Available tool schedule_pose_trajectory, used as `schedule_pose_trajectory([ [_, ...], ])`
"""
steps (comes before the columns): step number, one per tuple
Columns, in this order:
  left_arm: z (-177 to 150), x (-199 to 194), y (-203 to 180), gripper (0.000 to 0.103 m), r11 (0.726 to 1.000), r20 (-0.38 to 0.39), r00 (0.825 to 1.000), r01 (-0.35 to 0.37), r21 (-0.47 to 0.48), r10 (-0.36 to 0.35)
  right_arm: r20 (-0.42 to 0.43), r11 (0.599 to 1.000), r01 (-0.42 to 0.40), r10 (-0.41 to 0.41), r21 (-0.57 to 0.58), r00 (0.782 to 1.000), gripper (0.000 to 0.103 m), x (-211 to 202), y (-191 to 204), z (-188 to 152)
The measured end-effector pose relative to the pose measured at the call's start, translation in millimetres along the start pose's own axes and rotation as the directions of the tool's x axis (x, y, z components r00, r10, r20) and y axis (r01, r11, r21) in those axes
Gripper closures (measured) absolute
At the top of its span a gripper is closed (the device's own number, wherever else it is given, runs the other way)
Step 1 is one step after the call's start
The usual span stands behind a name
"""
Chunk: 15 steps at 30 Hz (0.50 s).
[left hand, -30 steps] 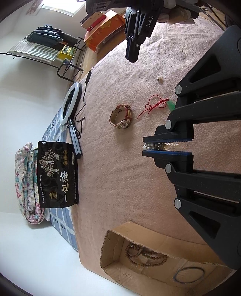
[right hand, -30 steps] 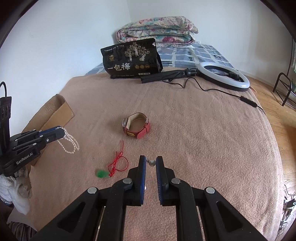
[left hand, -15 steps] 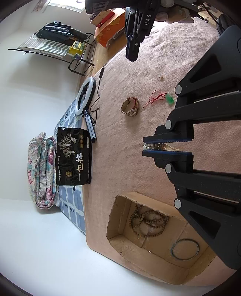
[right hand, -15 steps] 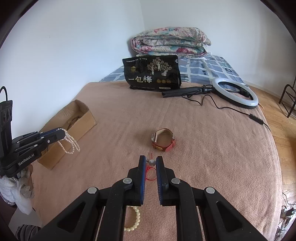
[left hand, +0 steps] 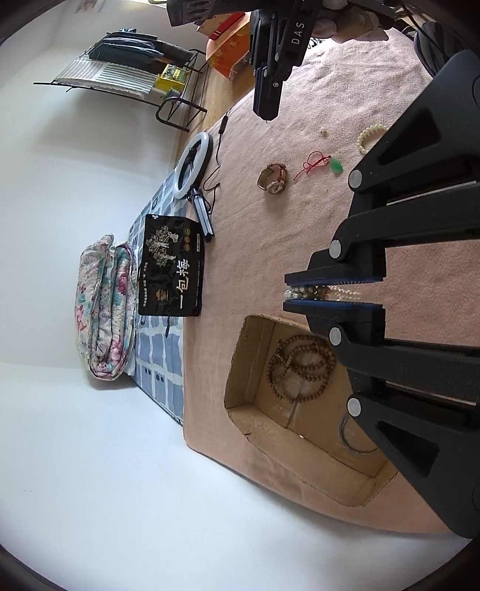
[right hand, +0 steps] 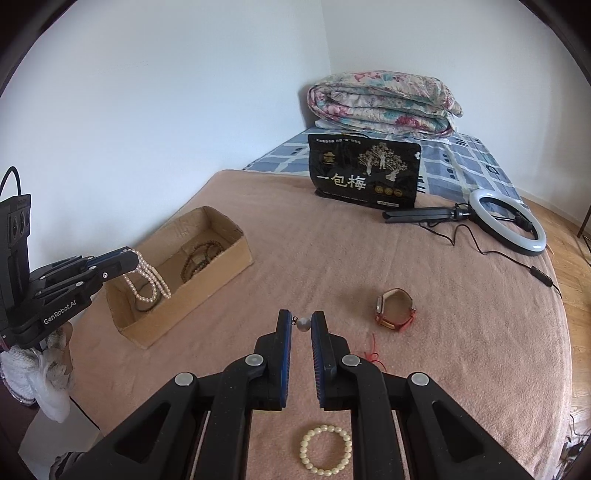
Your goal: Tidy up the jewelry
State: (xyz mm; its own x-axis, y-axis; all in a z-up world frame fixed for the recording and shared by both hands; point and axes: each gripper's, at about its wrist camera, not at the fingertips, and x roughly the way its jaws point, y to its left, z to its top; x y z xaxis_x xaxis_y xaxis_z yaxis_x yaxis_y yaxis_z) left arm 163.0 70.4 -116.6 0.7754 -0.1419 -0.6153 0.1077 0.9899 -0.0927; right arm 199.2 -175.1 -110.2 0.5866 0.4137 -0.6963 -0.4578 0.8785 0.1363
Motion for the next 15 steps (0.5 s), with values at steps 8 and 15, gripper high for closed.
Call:
schedule_pose_trajectory([
  [8, -6, -14, 37, 0.099, 0.999, 0.013, 0.999, -0.048, -0.026, 0.048, -0.002, 0.997, -0.061, 0.061, -0.042, 0.998, 0.094, 15, 46, 16],
  [15, -11, -20, 69, 0.099, 0.996, 0.017, 0.997, -0.074, -0.058, 0.075, -0.013, 0.990, -0.111, 0.111, -0.085, 0.994, 0.094, 32, 85, 28],
])
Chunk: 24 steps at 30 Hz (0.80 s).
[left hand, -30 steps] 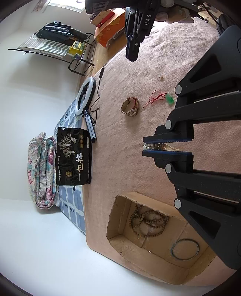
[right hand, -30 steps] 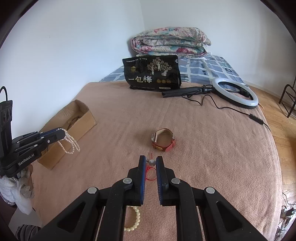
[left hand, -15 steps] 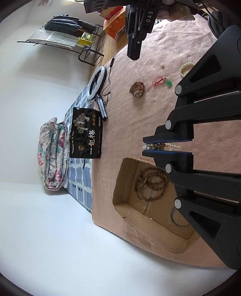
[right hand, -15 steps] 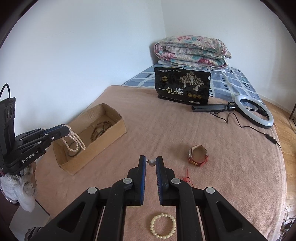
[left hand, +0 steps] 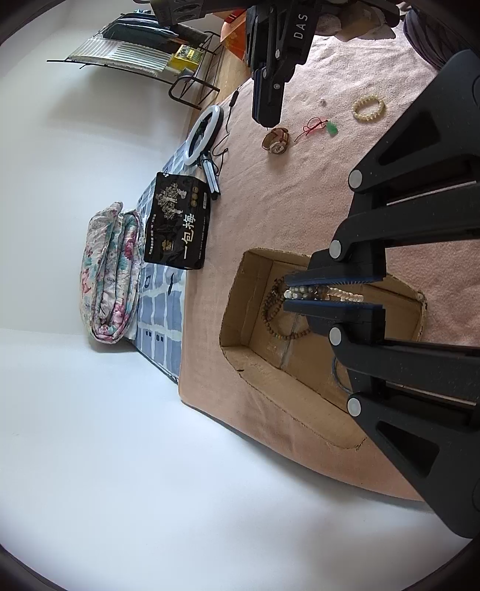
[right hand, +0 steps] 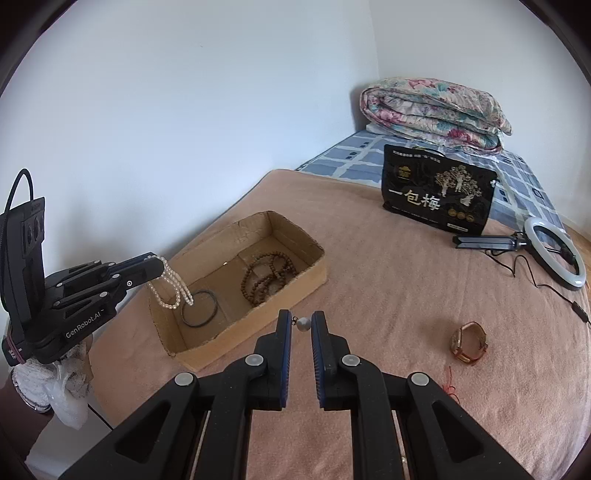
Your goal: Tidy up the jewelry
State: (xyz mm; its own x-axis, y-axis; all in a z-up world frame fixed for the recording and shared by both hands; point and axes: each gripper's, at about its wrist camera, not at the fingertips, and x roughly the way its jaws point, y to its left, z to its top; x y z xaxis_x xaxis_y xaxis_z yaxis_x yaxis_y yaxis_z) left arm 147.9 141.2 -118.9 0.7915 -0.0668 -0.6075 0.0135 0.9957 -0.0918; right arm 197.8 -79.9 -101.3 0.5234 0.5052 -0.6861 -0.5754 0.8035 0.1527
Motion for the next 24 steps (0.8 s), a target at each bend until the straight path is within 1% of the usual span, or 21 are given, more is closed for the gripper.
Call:
schedule_pose_trajectory([
  [7, -5, -1, 24, 0.099, 1.000, -0.003, 1.000, -0.018, -0.023, 0.018, -0.013, 0.998, -0.041, 0.041, -0.040, 0.999, 0.094, 26, 35, 12],
  [13, -10, 2, 37, 0.099, 0.999, -0.013, 0.999, -0.037, -0.026, 0.037, -0.032, 0.995, -0.066, 0.063, -0.075, 0.997, 0.094, 48, 59, 18],
  [24, -17, 14, 52, 0.099, 0.998, -0.032, 0.999, -0.046, -0.052, 0.044, -0.074, 0.993, -0.096, 0.091, -0.075, 0.993, 0.094, 84, 76, 22],
])
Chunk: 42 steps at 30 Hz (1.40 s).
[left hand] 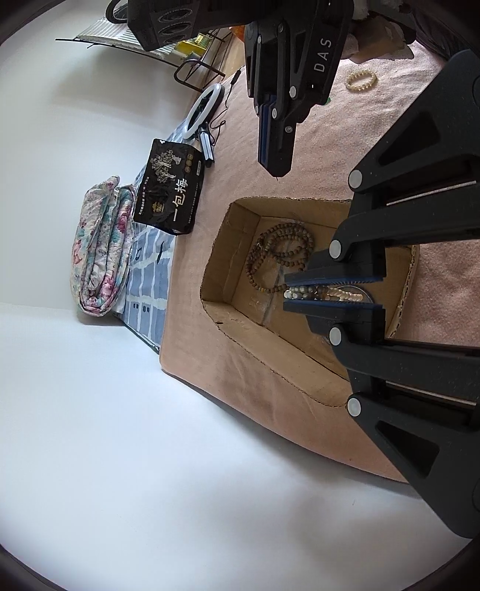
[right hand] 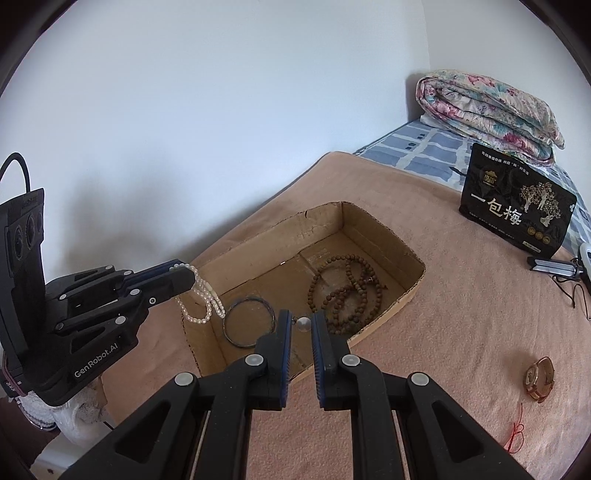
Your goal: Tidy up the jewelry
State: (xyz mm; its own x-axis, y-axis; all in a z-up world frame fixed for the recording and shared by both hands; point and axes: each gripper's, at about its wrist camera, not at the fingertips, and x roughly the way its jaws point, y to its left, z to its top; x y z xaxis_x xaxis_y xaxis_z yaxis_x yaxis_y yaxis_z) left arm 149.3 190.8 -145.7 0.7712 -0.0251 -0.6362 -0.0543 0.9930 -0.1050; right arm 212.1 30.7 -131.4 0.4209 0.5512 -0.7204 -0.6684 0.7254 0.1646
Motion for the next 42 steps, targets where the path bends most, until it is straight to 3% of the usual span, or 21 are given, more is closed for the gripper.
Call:
schedule_pose_trajectory([
  [26, -1, 16, 9, 0.098, 1.000, -0.021, 1.000, -0.014, -0.018, 0.014, -0.025, 1.000, -0.018, 0.018, 0.008, 1.000, 0.091, 28, 4, 10],
  [29, -1, 17, 10, 0.095, 1.000, -0.023, 0.999, -0.023, -0.016, 0.023, -0.009, 1.000, 0.003, -0.003, -0.006, 1.000, 0.068, 25, 6, 10],
  [31, -2, 18, 11, 0.069, 0.999, -0.019, 0.999, -0.031, -0.022, 0.031, 0.000, 1.000, 0.021, -0.021, -0.010, 1.000, 0.055, 22, 6, 11],
  [32, -2, 17, 11, 0.049, 0.999, -0.006, 0.999, -0.038, -0.026, 0.038, 0.006, 0.999, 0.030, -0.030, -0.011, 1.000, 0.044, 20, 6, 11],
  [33, -1, 14, 10, 0.043, 0.999, 0.009, 0.999, -0.043, -0.028, 0.044, 0.012, 0.999, 0.043, -0.042, -0.010, 0.999, 0.031, 19, 6, 12],
  [36, -1, 14, 7, 0.043, 0.998, 0.013, 0.998, -0.060, -0.016, 0.060, 0.047, 0.997, 0.077, -0.077, -0.001, 0.996, 0.010, 12, 4, 12],
  [39, -1, 13, 4, 0.041, 0.998, 0.017, 0.998, -0.068, -0.006, 0.069, 0.064, 0.995, 0.101, -0.101, 0.012, 0.993, 0.003, 7, 1, 13],
  [42, 0, 12, 2, 0.037, 0.998, 0.021, 0.998, -0.067, -0.003, 0.067, 0.074, 0.993, 0.119, -0.121, 0.021, 0.990, 0.001, 3, -2, 13],
])
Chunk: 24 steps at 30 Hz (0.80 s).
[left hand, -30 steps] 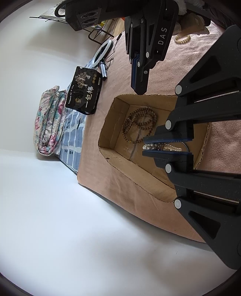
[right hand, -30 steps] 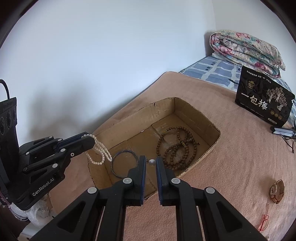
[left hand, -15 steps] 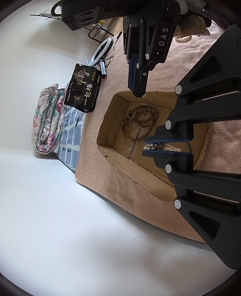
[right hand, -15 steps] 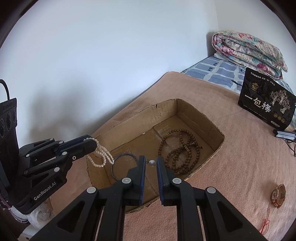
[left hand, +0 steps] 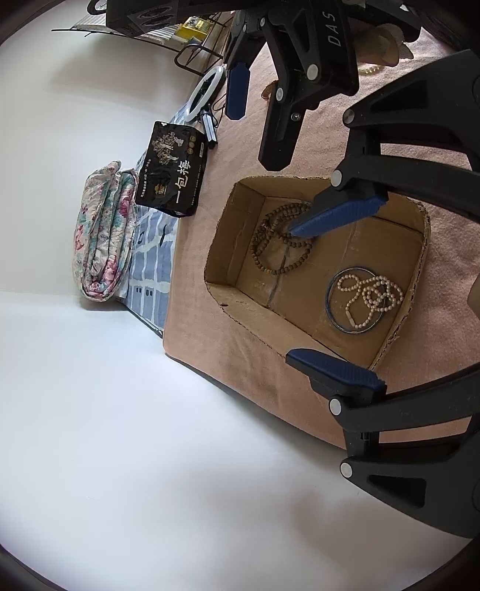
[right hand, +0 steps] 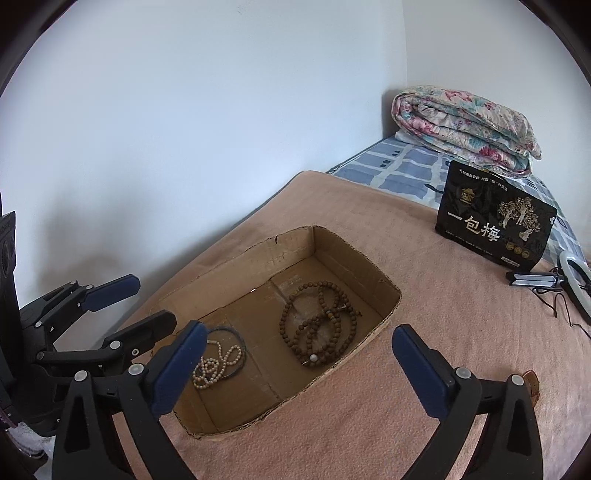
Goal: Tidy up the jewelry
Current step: 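Open the left tool to drop the necklace while the right tool releases the pearl, then move both tools back over the blanket toward the jade pendant and pearl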
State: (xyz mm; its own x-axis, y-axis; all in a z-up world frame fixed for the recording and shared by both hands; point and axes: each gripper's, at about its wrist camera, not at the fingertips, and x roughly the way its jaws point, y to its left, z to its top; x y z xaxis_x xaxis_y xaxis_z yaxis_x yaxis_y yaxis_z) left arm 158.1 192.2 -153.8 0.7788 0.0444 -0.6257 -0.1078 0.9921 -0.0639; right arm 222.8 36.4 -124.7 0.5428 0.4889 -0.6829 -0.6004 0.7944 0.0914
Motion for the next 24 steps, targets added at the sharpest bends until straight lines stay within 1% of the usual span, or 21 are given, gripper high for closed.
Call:
schedule_pose_trajectory([
  [7, 1, -2, -2, 0.037, 1.000, 0.002, 1.000, -0.001, 0.002, 0.001, 0.015, 0.999, 0.036, -0.036, -0.003, 0.999, 0.000, -10, -5, -1],
  [13, 4, -8, -6, 0.037, 1.000, 0.011, 1.000, -0.002, 0.006, 0.002, 0.028, 0.999, 0.050, -0.050, 0.011, 0.998, 0.000, -23, -13, -3],
  [24, 13, -25, -29, 0.037, 0.999, 0.034, 0.999, 0.005, 0.041, -0.007, 0.057, 0.994, 0.101, -0.103, 0.041, 0.993, 0.000, -51, -33, -8],
])
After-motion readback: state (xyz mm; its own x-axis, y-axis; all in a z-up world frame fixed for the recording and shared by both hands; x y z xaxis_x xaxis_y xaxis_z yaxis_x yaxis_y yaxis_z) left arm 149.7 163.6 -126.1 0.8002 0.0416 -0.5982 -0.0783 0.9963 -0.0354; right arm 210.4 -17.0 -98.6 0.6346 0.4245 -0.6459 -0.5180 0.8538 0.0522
